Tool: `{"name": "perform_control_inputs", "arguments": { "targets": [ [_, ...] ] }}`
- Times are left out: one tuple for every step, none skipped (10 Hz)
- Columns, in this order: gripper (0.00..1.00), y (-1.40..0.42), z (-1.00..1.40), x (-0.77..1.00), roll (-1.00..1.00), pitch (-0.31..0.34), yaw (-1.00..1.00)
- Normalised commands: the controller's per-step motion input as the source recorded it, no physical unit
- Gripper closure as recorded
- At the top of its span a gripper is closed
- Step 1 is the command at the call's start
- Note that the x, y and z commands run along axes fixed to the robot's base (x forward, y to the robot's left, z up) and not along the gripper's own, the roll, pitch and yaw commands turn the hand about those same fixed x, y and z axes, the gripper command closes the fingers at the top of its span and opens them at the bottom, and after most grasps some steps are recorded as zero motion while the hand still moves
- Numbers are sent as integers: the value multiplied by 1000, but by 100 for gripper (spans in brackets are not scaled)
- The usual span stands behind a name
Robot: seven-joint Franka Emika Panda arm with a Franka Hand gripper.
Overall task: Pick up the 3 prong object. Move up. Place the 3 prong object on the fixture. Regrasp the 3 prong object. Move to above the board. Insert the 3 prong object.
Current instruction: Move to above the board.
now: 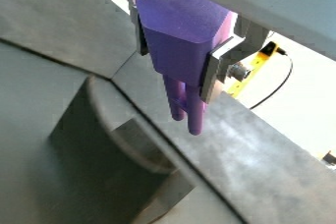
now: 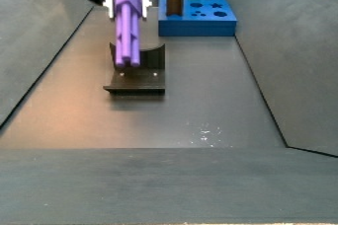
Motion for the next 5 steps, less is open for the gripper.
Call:
{"name": "perform_control_inputs", "arguments": {
  "targets": [
    [100,95,1000,-15,-83,-52,-163],
    [100,93,1000,-23,-93,-21,-159],
    [100,91,1000,-27,-99,-3,-151],
    [100,85,1000,-41,-103,31,-120],
    [100,84,1000,-49,-102,43,-106]
  ]
}}
